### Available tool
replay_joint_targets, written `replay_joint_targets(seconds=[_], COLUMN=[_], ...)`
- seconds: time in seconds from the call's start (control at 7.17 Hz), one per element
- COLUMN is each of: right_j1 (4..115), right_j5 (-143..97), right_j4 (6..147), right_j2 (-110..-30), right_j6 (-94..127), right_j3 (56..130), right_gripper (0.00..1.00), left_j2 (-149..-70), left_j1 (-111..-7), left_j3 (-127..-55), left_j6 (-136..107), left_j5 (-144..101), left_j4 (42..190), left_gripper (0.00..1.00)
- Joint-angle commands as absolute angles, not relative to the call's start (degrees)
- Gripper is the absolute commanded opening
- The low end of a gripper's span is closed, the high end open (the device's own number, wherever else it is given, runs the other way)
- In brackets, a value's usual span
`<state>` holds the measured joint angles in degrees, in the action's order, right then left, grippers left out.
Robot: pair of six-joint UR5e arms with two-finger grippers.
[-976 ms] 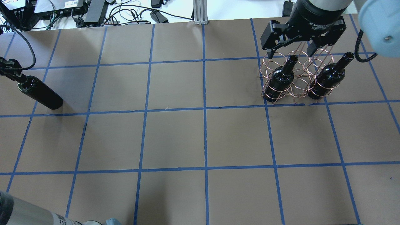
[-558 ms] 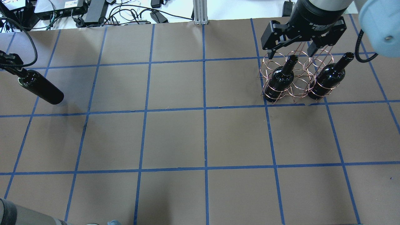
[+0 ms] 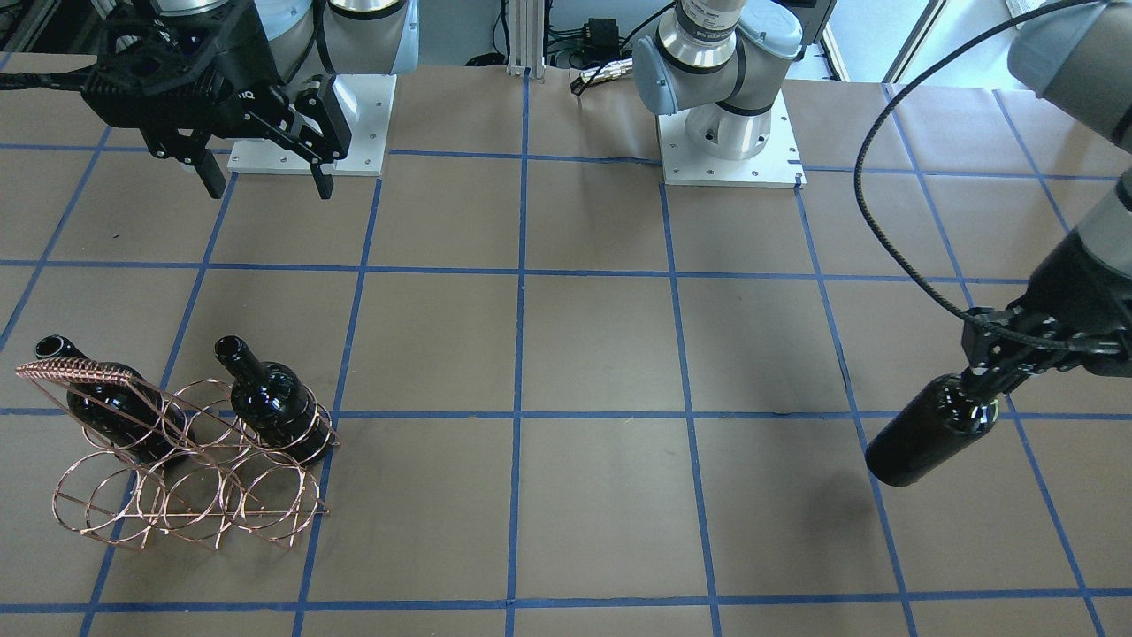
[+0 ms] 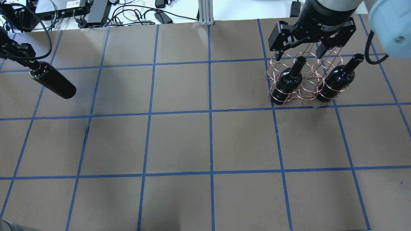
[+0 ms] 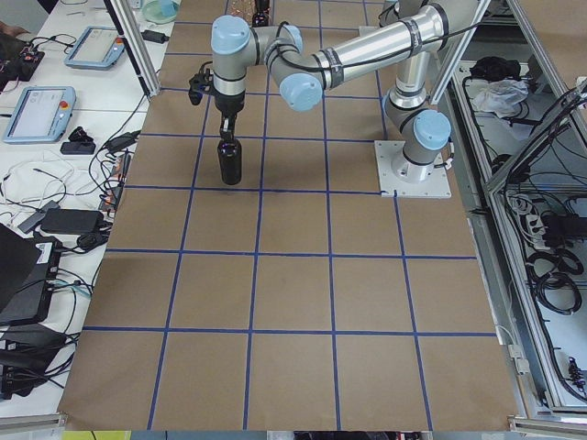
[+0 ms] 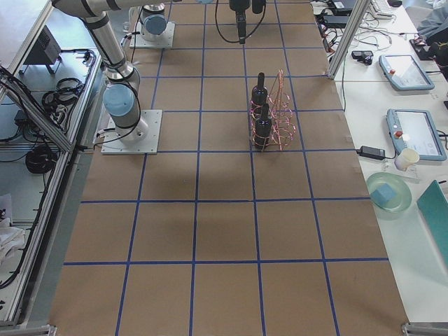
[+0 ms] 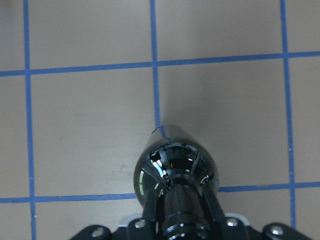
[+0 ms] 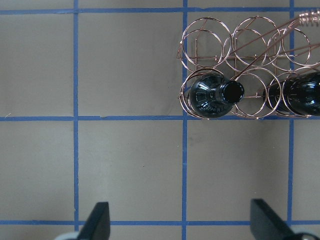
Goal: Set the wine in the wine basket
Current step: 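Lift the bottle with the left gripper and carry it toward the table center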
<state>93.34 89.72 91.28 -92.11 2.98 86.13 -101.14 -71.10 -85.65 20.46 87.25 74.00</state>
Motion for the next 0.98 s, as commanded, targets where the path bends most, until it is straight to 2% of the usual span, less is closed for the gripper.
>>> replay_joint_targets(seconds=[0.0,0.42,0.84], right_j1=[93.3,93.3,93.3], right_j5=[89.6,89.6,89.6], right_j4=[91.5,91.4,91.4], right_j2=[-92.1,-92.1,-92.1], right_j6=[3.0,3.1,3.0], right_j3=[86.1,86.1,86.1], right_gripper=[1.0,1.0,1.0], left_j2=[-100.5,-98.5,-92.4], left_j1=[-80.7,-92.5,-95.4], left_j3=[-85.8,-90.9,-98.6], left_j6=[6.2,-8.9,-12.7], left_j5=[86.9,87.5,88.1], left_j4=[74.0,72.4,72.6], left_gripper=[0.0,0.0,0.0])
